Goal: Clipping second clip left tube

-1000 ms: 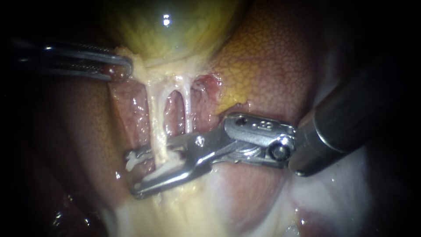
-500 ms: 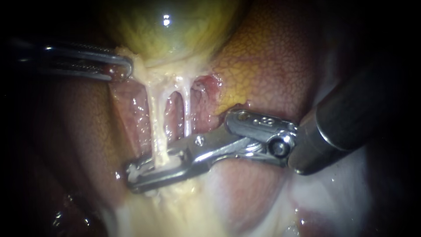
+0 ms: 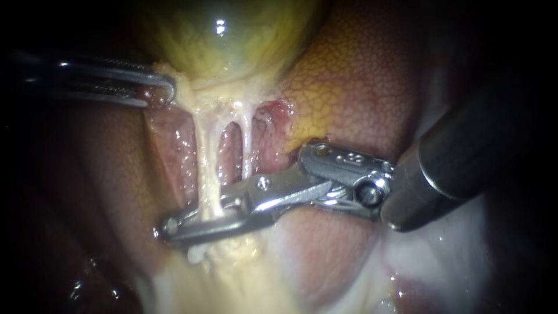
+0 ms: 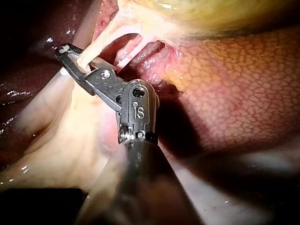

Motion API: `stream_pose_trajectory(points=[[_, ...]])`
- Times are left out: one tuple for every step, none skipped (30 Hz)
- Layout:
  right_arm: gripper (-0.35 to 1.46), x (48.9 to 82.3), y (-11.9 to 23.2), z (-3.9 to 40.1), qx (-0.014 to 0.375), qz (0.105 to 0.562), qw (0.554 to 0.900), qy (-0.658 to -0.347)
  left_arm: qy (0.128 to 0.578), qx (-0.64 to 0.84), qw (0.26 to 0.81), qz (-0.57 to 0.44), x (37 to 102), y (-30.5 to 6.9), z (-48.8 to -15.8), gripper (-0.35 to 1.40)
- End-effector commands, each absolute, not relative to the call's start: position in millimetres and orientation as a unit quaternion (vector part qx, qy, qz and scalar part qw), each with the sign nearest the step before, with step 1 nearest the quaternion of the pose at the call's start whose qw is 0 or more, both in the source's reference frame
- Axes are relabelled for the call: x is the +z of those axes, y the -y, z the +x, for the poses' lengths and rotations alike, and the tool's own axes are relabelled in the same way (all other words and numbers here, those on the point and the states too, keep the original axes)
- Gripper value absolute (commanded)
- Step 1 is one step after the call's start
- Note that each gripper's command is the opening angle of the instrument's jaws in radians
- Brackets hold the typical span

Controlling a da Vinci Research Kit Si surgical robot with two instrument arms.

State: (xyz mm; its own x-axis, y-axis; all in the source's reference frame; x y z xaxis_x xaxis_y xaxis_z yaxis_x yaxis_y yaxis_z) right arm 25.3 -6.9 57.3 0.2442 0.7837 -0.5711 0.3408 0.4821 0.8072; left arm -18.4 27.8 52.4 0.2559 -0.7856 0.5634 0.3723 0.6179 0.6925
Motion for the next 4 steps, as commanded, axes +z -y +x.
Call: stream_pose_trajectory(points=[[-0.35,57.4,6.9,25.3,0.176,0.477,0.628,-0.589,0.477,-0.380,0.762,0.216,52.4,-27.8,-18.3,-0.35],[-0.35,57.4,6.9,25.3,0.176,0.477,0.628,-0.589,0.477,-0.380,0.762,0.217,52.4,-27.8,-18.3,-0.35],[-0.35,57.4,6.9,25.3,0.176,0.477,0.628,-0.589,0.477,-0.380,0.762,0.217,52.4,-27.9,-18.3,-0.35],[-0.35,57.4,6.9,25.3,0.176,0.477,0.628,-0.589,0.477,-0.380,0.762,0.217,52.4,-27.9,-18.3,-0.35]])
